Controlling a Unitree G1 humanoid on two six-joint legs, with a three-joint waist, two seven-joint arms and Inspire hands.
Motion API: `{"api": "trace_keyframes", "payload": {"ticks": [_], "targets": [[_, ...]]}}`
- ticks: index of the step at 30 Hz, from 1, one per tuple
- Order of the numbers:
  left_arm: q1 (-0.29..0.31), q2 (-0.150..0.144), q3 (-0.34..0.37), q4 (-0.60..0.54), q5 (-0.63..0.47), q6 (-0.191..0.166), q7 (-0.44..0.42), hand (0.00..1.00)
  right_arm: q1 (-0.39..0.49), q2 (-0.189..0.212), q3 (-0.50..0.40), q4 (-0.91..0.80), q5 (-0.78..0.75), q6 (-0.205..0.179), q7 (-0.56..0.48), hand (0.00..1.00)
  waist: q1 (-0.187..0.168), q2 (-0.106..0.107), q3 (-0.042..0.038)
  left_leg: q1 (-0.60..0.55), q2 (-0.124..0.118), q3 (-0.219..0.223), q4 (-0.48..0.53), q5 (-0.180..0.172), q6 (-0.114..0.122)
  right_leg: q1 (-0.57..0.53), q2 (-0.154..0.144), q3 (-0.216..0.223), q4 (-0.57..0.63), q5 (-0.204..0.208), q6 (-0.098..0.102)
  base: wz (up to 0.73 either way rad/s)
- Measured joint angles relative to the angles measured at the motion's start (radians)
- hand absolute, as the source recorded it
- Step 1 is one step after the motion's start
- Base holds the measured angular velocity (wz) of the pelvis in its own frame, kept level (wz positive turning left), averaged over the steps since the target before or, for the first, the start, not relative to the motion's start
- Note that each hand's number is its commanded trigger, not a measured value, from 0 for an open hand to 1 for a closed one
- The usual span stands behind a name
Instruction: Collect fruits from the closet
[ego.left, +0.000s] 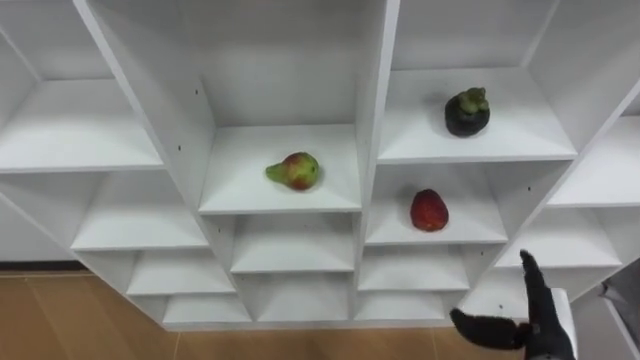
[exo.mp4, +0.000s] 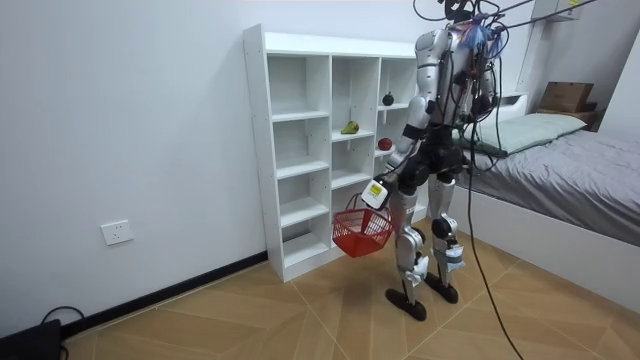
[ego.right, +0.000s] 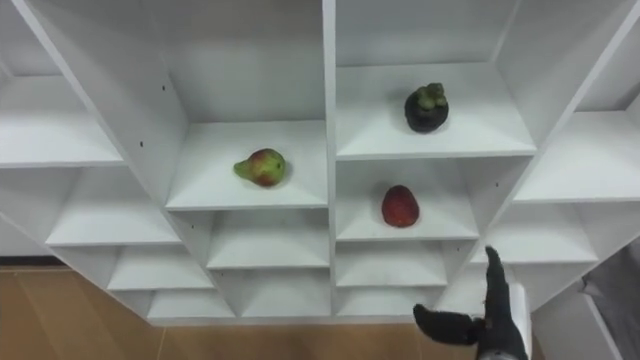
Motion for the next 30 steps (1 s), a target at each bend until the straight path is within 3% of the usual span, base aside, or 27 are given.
{"api": "trace_keyframes", "payload": {"ticks": [5, 14, 22, 30], "targets": [[0.006, 0.001, 0.000, 0.023, -0.001, -0.016, 0.000, 1.00, 0.006, 0.006, 0.007, -0.204, -0.033, -0.010, -0.049, 0.00, -0.001, 0.002, 0.0003, -0.001, 0.004, 0.018, -0.008, -0.001, 0.001, -0.016, 0.002, 0.006, 0.012, 0.003, 0.000, -0.09], [0.015, 0.001, -0.001, 0.054, -0.013, -0.018, 0.000, 1.00, 0.006, -0.007, 0.057, -0.401, -0.041, -0.043, -0.099, 0.00, 0.000, 0.004, -0.0029, 0.000, 0.005, 0.021, -0.010, -0.001, 0.001, -0.019, 0.003, 0.009, 0.014, 0.003, 0.000, -0.01], [0.011, 0.001, -0.003, 0.061, -0.012, -0.015, 0.001, 1.00, -0.006, -0.013, 0.067, -0.465, -0.038, -0.051, -0.137, 0.00, 0.002, 0.013, -0.0067, 0.002, 0.008, 0.020, -0.011, -0.001, 0.001, -0.015, 0.005, 0.002, 0.014, 0.005, -0.002, 0.00], [0.000, 0.001, -0.022, 0.061, -0.013, -0.013, -0.007, 1.00, -0.008, -0.013, 0.087, -0.456, -0.030, -0.051, -0.126, 0.00, 0.002, 0.011, -0.0009, 0.000, 0.010, 0.019, -0.010, -0.001, 0.000, -0.015, 0.006, 0.000, 0.015, 0.007, -0.003, 0.00]]}}
